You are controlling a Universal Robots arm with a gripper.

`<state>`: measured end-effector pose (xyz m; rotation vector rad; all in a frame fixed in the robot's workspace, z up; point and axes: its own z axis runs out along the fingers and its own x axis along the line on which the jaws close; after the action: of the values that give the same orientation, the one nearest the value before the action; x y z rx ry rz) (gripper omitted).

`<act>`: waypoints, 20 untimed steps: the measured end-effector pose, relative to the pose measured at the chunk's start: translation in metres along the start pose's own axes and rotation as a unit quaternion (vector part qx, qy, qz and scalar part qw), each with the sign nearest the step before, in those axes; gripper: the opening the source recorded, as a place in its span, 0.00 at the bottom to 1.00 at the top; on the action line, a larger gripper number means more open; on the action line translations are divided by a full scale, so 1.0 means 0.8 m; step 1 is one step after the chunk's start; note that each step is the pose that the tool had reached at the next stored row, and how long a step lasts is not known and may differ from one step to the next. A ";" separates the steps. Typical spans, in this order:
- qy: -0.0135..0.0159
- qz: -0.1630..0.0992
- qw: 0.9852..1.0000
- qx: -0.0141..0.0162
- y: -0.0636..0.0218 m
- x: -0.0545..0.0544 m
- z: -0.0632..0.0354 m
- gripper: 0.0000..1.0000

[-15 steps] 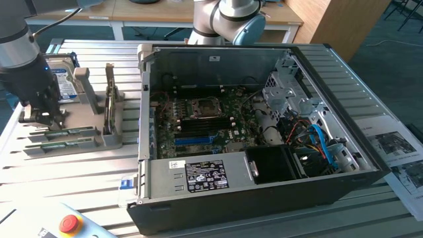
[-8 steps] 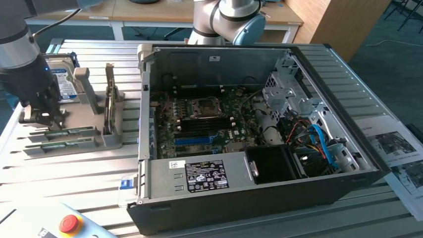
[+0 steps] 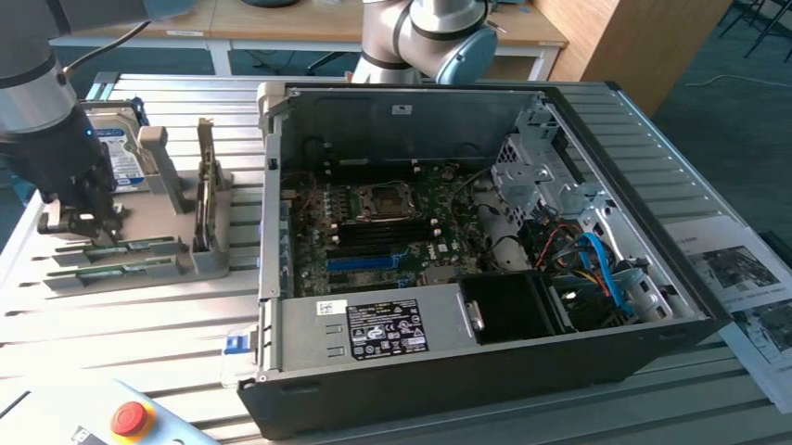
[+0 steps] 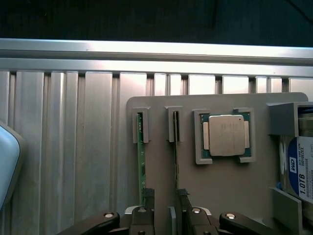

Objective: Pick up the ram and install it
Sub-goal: 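Pick up the ram and move it above insertion slot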

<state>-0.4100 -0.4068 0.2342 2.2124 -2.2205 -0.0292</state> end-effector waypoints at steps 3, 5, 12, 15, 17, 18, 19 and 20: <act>0.000 0.000 1.000 0.000 0.000 0.000 0.000 0.31; 0.000 0.000 1.000 0.000 0.000 0.000 0.000 0.31; 0.000 0.000 1.000 0.000 0.000 0.004 0.000 0.31; 0.000 0.000 1.000 0.000 0.000 0.009 0.000 0.31; 0.000 0.000 1.000 0.000 0.000 0.011 0.000 0.31; 0.000 0.000 1.000 0.000 0.000 0.012 0.000 0.31; 0.000 0.000 1.000 0.000 0.000 0.012 0.000 0.31; 0.000 0.000 1.000 0.000 0.000 0.012 0.000 0.31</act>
<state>-0.4100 -0.4161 0.2339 2.2117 -2.2200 -0.0290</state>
